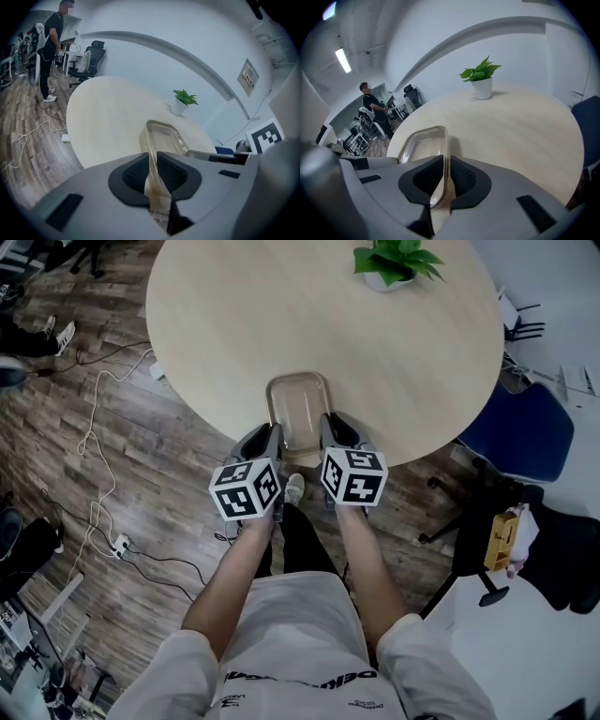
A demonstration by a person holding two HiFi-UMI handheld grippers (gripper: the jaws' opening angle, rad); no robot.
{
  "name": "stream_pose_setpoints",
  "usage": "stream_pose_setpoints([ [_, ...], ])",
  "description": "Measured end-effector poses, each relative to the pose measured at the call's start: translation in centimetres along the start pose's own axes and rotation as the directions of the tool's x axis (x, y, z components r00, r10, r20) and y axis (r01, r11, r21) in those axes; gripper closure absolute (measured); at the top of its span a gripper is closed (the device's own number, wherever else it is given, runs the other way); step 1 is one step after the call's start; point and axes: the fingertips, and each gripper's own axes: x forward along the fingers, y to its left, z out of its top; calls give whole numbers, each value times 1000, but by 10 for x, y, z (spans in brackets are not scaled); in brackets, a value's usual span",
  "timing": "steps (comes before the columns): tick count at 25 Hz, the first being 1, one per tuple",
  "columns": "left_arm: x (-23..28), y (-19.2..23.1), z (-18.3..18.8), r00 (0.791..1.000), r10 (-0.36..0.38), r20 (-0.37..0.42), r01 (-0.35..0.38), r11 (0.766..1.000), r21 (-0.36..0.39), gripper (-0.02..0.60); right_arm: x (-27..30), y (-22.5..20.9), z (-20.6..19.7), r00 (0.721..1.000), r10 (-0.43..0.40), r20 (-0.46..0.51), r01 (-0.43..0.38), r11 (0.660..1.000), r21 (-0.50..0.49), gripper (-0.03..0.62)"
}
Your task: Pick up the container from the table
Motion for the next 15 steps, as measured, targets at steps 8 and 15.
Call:
stream_pose_setpoints([
  [8, -4, 0, 5, 1000, 16, 2, -16, 999, 34, 526, -7, 5, 0, 1000, -15, 18, 15, 1000, 11, 528],
  [15, -11, 0, 10, 1000, 13, 20, -14, 999, 48, 535, -15, 13, 5, 999, -13, 40, 13, 1000, 15, 532],
])
